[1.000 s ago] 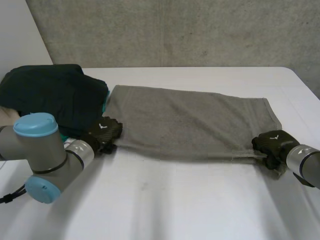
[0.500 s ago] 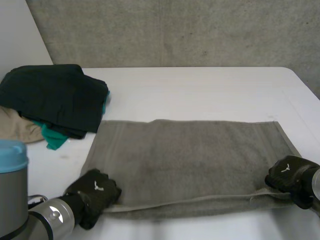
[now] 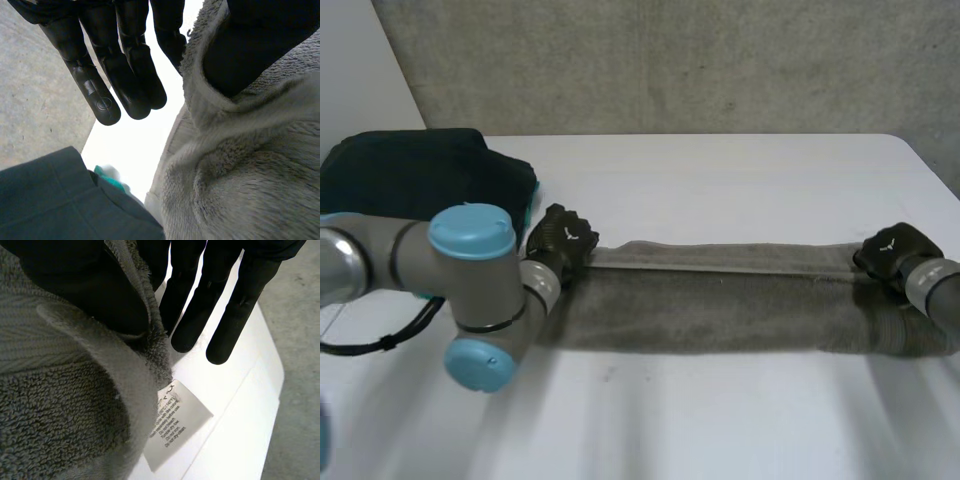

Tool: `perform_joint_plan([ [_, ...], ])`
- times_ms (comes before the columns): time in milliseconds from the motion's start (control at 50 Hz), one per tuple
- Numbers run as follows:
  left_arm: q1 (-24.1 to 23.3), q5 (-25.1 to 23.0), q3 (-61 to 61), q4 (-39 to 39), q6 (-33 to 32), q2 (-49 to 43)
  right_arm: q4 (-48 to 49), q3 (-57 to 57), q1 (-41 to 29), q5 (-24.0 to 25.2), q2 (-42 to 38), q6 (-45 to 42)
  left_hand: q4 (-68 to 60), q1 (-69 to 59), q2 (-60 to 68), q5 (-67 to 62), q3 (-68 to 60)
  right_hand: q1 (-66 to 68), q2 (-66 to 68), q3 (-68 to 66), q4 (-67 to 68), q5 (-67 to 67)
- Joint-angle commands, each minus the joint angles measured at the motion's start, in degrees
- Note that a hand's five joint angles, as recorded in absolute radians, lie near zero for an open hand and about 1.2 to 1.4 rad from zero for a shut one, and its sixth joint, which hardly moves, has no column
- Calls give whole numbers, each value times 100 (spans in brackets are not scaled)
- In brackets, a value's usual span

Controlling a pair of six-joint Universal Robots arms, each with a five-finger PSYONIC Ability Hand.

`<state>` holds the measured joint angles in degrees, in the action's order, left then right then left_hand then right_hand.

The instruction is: Fold the laundry.

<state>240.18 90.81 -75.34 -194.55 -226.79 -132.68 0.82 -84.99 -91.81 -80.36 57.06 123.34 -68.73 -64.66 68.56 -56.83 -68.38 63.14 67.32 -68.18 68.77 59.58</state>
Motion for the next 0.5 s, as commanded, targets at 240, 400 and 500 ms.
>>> perform_joint_plan([
  [240,-6,-2,793,-1726,-251,-1067,1727,940,-302,-286,-1083,-11,811,405,-795,622,777,-4107,-4525,4612,-4670,-4752],
  [400,-226,69,723,-1858,-286,-813,2343,931,-347,-594,-863,813,5851,5445,-5834,5662,5817,-5314,-5732,5818,-5877,-5958],
  [500,-340,69,425,-1805,-286,-461,2308,870,-303,-586,-301,1675,5801,5394,-5784,5611,5766,-5314,-5732,5818,-5877,-5958],
])
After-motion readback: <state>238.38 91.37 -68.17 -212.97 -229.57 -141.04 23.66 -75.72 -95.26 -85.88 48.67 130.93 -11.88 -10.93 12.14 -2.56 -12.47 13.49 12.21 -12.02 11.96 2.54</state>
